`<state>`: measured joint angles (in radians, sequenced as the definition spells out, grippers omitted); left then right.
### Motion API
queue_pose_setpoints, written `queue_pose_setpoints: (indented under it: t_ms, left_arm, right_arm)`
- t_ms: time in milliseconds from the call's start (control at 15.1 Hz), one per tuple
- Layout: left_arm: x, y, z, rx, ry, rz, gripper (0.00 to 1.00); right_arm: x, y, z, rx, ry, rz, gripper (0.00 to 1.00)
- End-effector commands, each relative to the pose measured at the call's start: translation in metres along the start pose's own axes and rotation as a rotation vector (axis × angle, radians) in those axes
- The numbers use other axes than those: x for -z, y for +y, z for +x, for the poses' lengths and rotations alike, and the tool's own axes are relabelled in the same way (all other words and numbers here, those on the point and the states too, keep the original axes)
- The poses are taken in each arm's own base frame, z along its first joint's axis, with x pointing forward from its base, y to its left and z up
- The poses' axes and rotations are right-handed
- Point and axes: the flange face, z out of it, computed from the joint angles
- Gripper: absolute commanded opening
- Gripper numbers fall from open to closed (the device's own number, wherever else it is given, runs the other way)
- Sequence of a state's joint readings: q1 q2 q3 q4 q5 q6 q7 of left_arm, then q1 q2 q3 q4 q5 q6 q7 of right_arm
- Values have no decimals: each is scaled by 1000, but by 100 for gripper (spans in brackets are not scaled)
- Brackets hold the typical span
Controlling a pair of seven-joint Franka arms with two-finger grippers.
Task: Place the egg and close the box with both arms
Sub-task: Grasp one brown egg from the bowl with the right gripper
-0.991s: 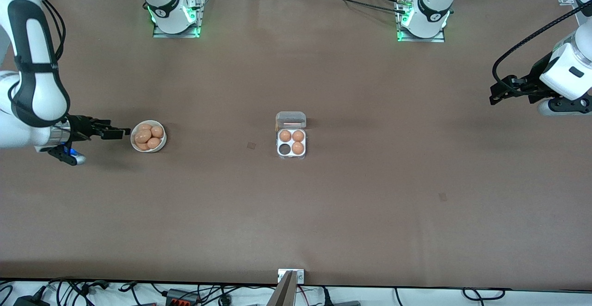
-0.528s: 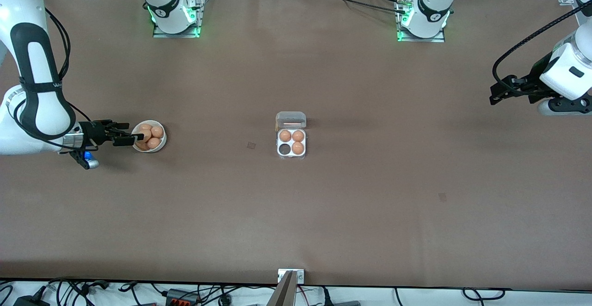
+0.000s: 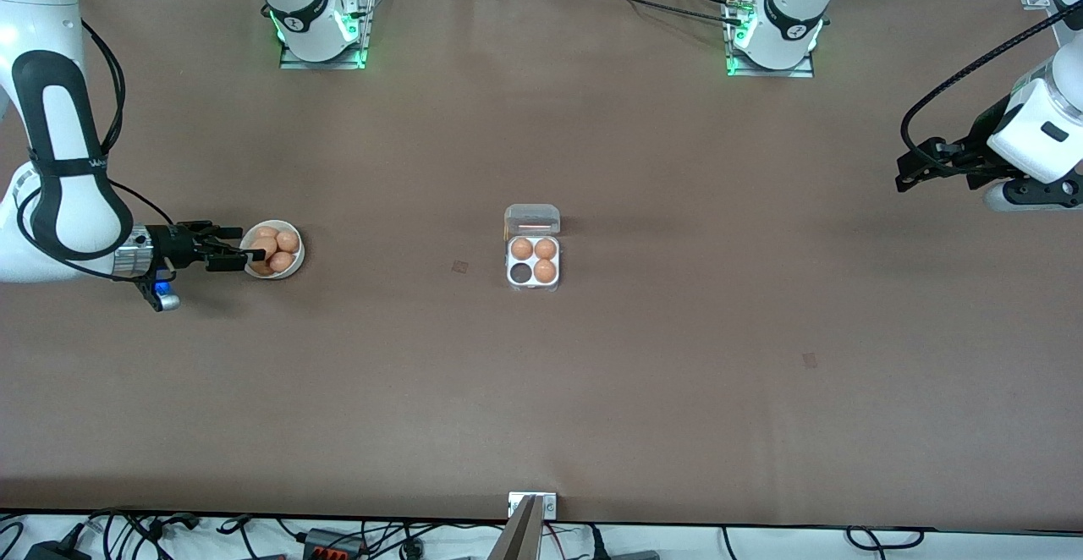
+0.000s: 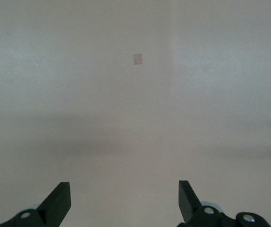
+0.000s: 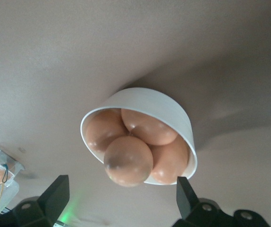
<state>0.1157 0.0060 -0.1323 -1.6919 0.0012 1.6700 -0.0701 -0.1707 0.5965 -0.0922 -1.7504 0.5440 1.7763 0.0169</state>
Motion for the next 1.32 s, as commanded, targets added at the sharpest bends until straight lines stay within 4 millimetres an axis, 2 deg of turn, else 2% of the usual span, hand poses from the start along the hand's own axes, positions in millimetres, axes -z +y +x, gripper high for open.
queue_pose_setpoints:
  t_ms: [0, 132, 264, 528, 858, 925, 1255]
  left_arm:
    - [7, -2, -5, -14, 4, -13, 100]
    - [7, -1, -5, -15, 4, -13, 100]
    - [7, -1, -5, -15, 4, -13, 100]
    - [7, -1, -5, -15, 4, -13, 100]
    - [8, -1, -5, -15, 6, -13, 100]
    - [7, -1, -5, -15, 4, -13, 100]
    - [8, -1, -5, -15, 6, -13, 100]
  right_arm:
    - [-2, 1, 8, -13, 5, 24, 100]
    - [-3, 1, 9, -14, 9, 25, 100]
    - [-5, 2, 9, -17, 5, 24, 96]
    - [-8, 3, 10, -18, 0, 22, 80]
    - [-9, 1, 10, -16, -1, 21, 72]
    - [-9, 0, 10, -14, 0, 20, 67]
    - [-2, -8, 9, 28, 4, 3, 20]
